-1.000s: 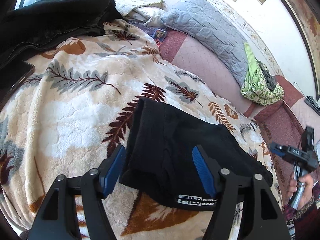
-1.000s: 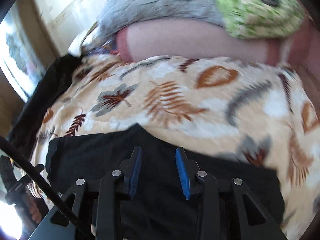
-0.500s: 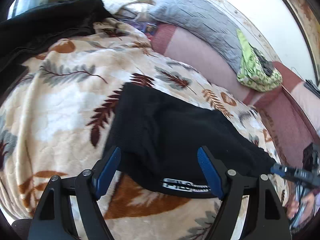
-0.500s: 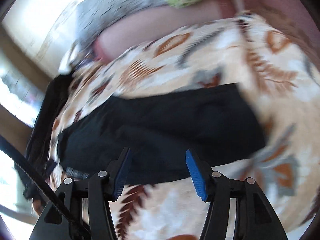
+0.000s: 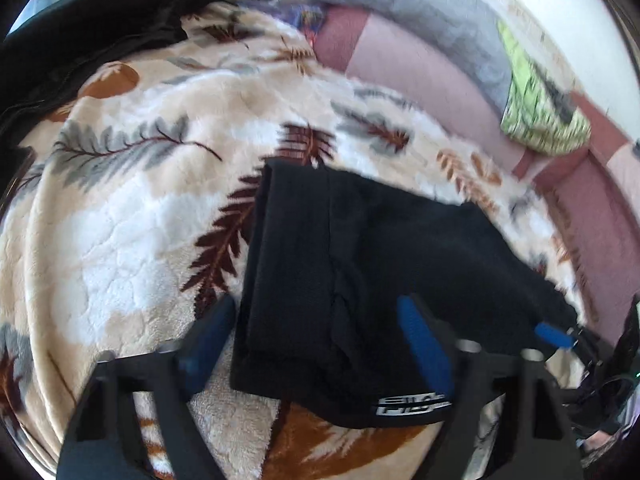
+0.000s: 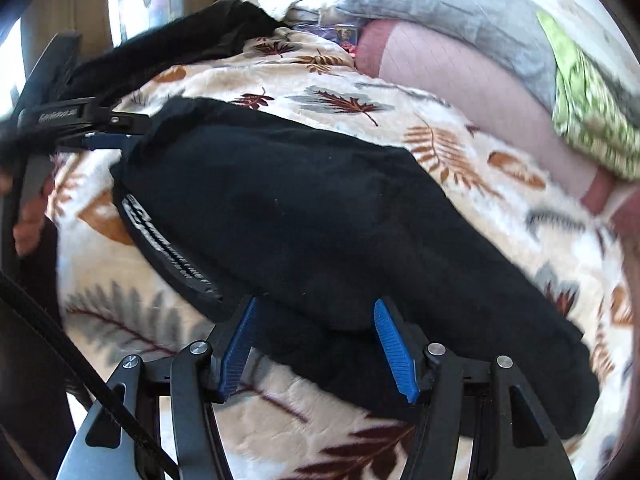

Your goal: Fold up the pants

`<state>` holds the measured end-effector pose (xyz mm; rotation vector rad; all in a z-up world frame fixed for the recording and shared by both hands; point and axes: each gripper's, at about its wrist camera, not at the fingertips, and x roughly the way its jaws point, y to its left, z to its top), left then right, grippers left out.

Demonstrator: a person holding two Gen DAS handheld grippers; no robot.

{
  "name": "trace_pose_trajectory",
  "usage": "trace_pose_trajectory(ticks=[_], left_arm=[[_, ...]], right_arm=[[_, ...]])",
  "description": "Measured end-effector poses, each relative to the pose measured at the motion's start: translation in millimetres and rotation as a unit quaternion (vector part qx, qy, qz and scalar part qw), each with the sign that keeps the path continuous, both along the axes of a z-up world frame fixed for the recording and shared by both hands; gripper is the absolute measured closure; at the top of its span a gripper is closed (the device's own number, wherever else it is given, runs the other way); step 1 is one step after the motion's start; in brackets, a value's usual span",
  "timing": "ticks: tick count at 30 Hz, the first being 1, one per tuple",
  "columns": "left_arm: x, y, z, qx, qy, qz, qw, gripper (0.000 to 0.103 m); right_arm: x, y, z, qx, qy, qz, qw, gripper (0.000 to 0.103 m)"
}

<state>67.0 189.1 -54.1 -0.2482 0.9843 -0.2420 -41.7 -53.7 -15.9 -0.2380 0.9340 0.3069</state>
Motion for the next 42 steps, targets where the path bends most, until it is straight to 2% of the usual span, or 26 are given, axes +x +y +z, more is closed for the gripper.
trace_pose_trajectory(ticks=[1, 2, 3, 4, 7, 11, 14, 17, 18, 20, 23, 25, 28, 30, 32, 34, 36, 38, 39, 40, 41, 42], left_arm=[[1.9, -2.3, -2.9, 0.027, 0.009, 0.005, 0.9996, 0.053], [1.4, -2.0, -1.8, 0.026, 0.008, 0.003, 0.9996, 0.057], [1.1, 0.6, 0.5, 0.017, 0.012, 0.003, 0.9998, 0.059], [1.9, 3.4, 2.1, 0.009, 0.02, 0.003, 0.9998, 0.06], [6.2, 12.5, 7.8, -0.013, 0.04, 0.0, 0.9991, 0.061], [6.2, 27.0, 24.0, -0.036, 0.06, -0.005, 0.9976, 0.061], [0.7, 29.6, 27.2, -0.027, 0.068, -0.009, 0.9973, 0.061], [-3.4, 30.1, 10.0, -0.008, 0.097, -0.007, 0.9953, 0.058], [-3.0, 30.9, 7.1, -0.007, 0.101, -0.003, 0.9949, 0.055], [-6.2, 38.1, 5.4, -0.024, 0.101, 0.007, 0.9946, 0.052], [-12.9, 50.5, 16.2, -0.035, 0.082, 0.018, 0.9958, 0.039], [-20.0, 62.2, 28.1, -0.025, 0.057, 0.028, 0.9977, 0.038], [-30.5, 74.4, 41.0, -0.013, 0.032, 0.049, 0.9982, 0.038], [-40.0, 76.6, 50.4, -0.009, 0.015, 0.056, 0.9983, 0.038], [-49.9, 70.2, 59.9, -0.007, -0.001, 0.054, 0.9985, 0.037], [-58.1, 60.4, 65.8, -0.009, -0.009, 0.045, 0.9989, 0.037], [-66.7, 45.3, 70.4, -0.012, -0.014, 0.031, 0.9993, 0.037], [-71.4, 28.5, 71.6, -0.011, -0.019, 0.019, 0.9996, 0.037], [-73.9, 19.3, 71.6, -0.008, -0.021, 0.011, 0.9997, 0.037], [-74.6, 13.2, 70.5, -0.005, -0.022, 0.007, 0.9997, 0.036], [-74.8, 3.5, 68.7, 0.002, -0.021, 0.0, 0.9998, 0.036], [-75.2, 0.0, 67.7, 0.004, -0.02, -0.002, 0.9998, 0.036]], right_arm=[[1.8, -1.3, -2.3, -0.002, -0.002, 0.002, 1.0, 0.039], [4.8, -1.9, -5.6, -0.002, 0.002, 0.003, 1.0, 0.039], [9.2, -3.1, -10.4, 0.001, 0.015, 0.004, 1.0, 0.049], [12.1, -4.0, -12.6, 0.01, 0.027, 0.004, 1.0, 0.078], [15.8, -9.6, -7.0, 0.05, 0.039, -0.014, 0.998, 0.097], [8.8, -5.5, 9.2, 0.094, 0.045, -0.015, 0.994, 0.097], [-3.2, -1.8, 14.2, 0.117, 0.055, -0.005, 0.992, 0.097], [-11.2, -1.5, 4.5, 0.132, 0.074, -0.004, 0.988, 0.095], [-12.1, -1.6, -1.4, 0.132, 0.083, -0.003, 0.988, 0.091], [-16.6, -3.8, -7.9, 0.14, 0.09, -0.01, 0.986, 0.088], [-28.3, -17.7, 5.4, 0.164, 0.088, -0.014, 0.982, 0.067], [-41.7, -45.0, 29.9, 0.164, 0.048, -0.032, 0.985, 0.056], [-48.6, -105.5, 58.8, 0.143, -0.004, -0.111, 0.983, 0.054], [-43.8, -151.5, 66.2, 0.107, -0.024, -0.182, 0.977, 0.054], [-31.1, -185.6, 65.1, 0.068, -0.033, -0.227, 0.971, 0.054], [-10.6, -215.5, 55.2, 0.054, -0.022, -0.25, 0.966, 0.054], [7.9, -232.6, 39.8, 0.073, 0.005, -0.249, 0.966, 0.054], [27.4, -239.4, 20.2, 0.077, 0.032, -0.253, 0.964, 0.046], [34.7, -241.3, 11.6, 0.075, 0.045, -0.252, 0.964, 0.037], [43.8, -242.0, 0.1, 0.062, 0.061, -0.255, 0.963, 0.038], [47.7, -241.0, -6.8, 0.058, 0.071, -0.255, 0.963, 0.044], [48.4, -240.5, -10.8, 0.059, 0.073, -0.253, 0.963, 0.084]])
